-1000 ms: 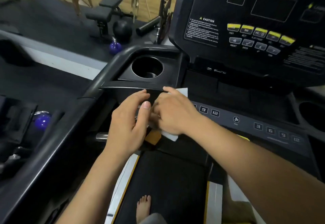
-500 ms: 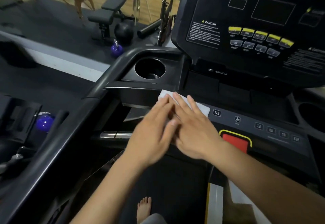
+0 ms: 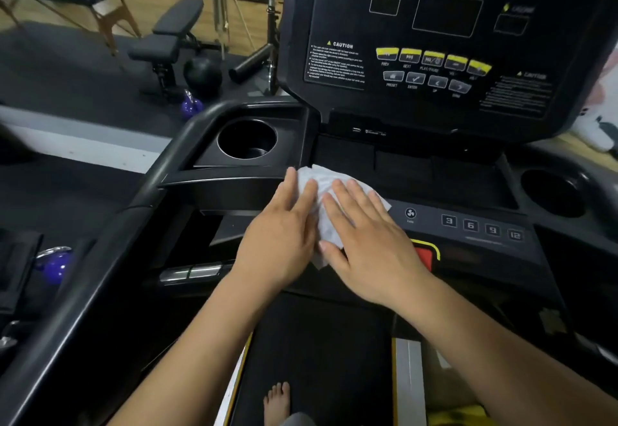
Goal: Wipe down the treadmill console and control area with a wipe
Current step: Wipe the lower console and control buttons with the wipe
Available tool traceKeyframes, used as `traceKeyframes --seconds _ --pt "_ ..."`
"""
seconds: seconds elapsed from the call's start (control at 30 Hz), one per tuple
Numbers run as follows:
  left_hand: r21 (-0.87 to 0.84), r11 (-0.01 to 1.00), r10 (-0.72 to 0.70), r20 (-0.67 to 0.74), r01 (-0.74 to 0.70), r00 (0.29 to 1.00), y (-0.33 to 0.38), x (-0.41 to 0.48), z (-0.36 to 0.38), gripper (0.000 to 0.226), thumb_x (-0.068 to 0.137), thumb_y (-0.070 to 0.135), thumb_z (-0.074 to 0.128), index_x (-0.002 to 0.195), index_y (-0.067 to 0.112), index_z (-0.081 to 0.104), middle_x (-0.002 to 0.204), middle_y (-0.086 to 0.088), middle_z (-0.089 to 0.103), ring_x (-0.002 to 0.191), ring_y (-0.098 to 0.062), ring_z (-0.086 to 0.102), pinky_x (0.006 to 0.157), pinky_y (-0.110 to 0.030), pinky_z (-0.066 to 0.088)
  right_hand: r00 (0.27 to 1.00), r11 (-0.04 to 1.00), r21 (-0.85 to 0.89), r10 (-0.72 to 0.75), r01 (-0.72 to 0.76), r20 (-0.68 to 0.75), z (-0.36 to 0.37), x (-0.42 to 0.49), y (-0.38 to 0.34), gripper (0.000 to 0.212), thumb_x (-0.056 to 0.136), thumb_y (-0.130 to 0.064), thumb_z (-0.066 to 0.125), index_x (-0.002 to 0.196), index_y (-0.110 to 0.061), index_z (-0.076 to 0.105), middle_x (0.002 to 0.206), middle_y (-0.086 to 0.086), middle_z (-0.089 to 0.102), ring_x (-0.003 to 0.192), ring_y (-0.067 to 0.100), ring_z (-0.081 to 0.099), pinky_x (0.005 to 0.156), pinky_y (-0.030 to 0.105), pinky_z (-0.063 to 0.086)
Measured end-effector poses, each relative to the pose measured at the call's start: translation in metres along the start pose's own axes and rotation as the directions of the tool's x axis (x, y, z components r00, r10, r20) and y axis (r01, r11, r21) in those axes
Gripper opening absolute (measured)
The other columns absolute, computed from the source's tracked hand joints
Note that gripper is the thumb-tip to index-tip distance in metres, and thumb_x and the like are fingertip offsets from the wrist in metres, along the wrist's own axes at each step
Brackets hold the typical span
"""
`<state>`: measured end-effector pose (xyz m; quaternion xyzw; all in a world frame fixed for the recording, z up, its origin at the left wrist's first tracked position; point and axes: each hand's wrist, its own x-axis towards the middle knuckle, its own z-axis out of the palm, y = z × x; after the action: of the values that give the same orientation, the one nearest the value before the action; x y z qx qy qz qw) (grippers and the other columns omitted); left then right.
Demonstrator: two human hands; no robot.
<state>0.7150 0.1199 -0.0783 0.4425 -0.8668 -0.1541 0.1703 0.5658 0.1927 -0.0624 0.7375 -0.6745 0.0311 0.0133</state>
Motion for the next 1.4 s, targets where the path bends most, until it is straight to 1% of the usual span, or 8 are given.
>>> traceKeyframes --seconds 0.13,0.2,0.3,0.4,0.57,0.77,1.13,1.4 --pt "-0.075 0.995 -0.062 -0.018 0.061 0.998 -0.013 -0.019 -0.007 0.047 0.095 0.033 0.031 0.137 0.021 0.047 0.137 -0.01 0.057 0.09 -0.039 0.065 0.066 -0.039 0.051 0.988 0.987 0.048 -0.156 0.156 -0.005 0.009 0.005 -0.024 0.072 0.09 -0.046 0.027 0.152 -0.009 0.025 0.162 0.008 0.015 0.15 0.024 0.0 0.121 0.046 0.006" --pt "-0.111 0.978 -0.174 0.029 0.176 0.984 -0.023 -0.029 -0.007 0.039 0.1 0.037 0.024 0.119 0.022 0.055 0.109 -0.007 0.067 0.097 -0.035 0.063 0.076 -0.042 0.05 0.98 0.978 0.055 -0.198 0.199 -0.025 0.013 0.013 -0.029 0.068 0.092 -0.045 0.029 0.151 -0.011 0.03 0.161 0.008 0.02 0.15 0.025 0.008 0.12 0.046 0.009" --pt "0.001 0.956 -0.292 0.022 0.292 0.956 -0.034 -0.029 -0.011 0.044 0.101 0.036 0.027 0.116 0.014 0.061 0.139 -0.021 0.052 0.135 -0.037 0.04 0.108 -0.047 0.033 0.968 0.968 0.012 -0.25 0.25 -0.029 0.008 0.037 -0.036 0.06 0.092 -0.044 0.026 0.138 -0.012 0.048 0.151 0.008 0.041 0.145 0.028 0.024 0.119 0.047 0.013" --pt "-0.252 0.917 -0.354 -0.151 0.31 0.923 -0.028 -0.019 -0.023 0.036 0.094 0.007 0.048 0.127 0.003 0.06 0.141 -0.019 0.054 0.131 -0.031 0.048 0.102 -0.024 0.032 0.945 0.936 -0.131 -0.318 0.327 0.081 -0.001 0.061 -0.052 0.049 0.088 -0.035 0.03 0.117 -0.013 0.063 0.122 0.007 0.061 0.127 0.028 0.043 0.118 0.048 0.012" --pt "-0.517 0.763 -0.423 0.055 0.388 0.905 -0.021 -0.03 -0.03 0.035 0.1 0.038 0.043 0.125 0.026 0.064 0.117 0.001 0.07 0.112 -0.016 0.061 0.086 -0.022 0.042 0.903 0.871 -0.253 -0.381 0.422 0.196 0.001 0.061 -0.081 0.038 0.095 -0.037 0.037 0.116 -0.02 0.062 0.114 0.005 0.064 0.115 0.026 0.048 0.11 0.048 0.018" --pt "-0.497 0.855 -0.219 -0.085 0.15 0.972 -0.029 -0.06 -0.03 0.031 0.097 0.026 0.048 0.118 0.027 0.07 0.11 0.015 0.072 0.103 0.006 0.063 0.091 -0.016 0.047 0.916 0.917 -0.029 -0.395 0.398 0.068 0.017 0.003 -0.061 0.062 0.09 -0.05 0.041 0.14 -0.013 0.048 0.144 0.007 0.048 0.143 0.026 0.026 0.119 0.045 0.013" --pt "0.017 0.937 0.35 -0.022 -0.349 0.937 0.044 0.008 0.006 0.056 0.083 0.021 0.032 0.118 -0.009 0.063 0.12 -0.023 0.066 0.124 -0.035 0.053 0.106 -0.035 0.036 0.994 0.993 -0.065 -0.091 0.095 0.068 -0.006 -0.029 0.028 0.069 0.092 -0.053 0.029 0.15 -0.015 0.031 0.16 0.006 0.023 0.149 0.016 0.003 0.121 0.035 0.001" --pt "-0.128 0.89 0.455 0.17 -0.438 0.874 0.136 0.037 0.053 0.066 0.1 0.045 0.016 0.154 0.008 0.023 0.163 -0.01 0.019 0.152 -0.02 0.006 0.118 -0.03 -0.01 0.98 0.98 -0.014 0.198 -0.198 -0.02 -0.008 -0.099 0.1 0.063 0.097 -0.041 0.032 0.152 -0.016 0.015 0.16 0.001 0.008 0.148 0.007 -0.004 0.119 0.025 -0.005"
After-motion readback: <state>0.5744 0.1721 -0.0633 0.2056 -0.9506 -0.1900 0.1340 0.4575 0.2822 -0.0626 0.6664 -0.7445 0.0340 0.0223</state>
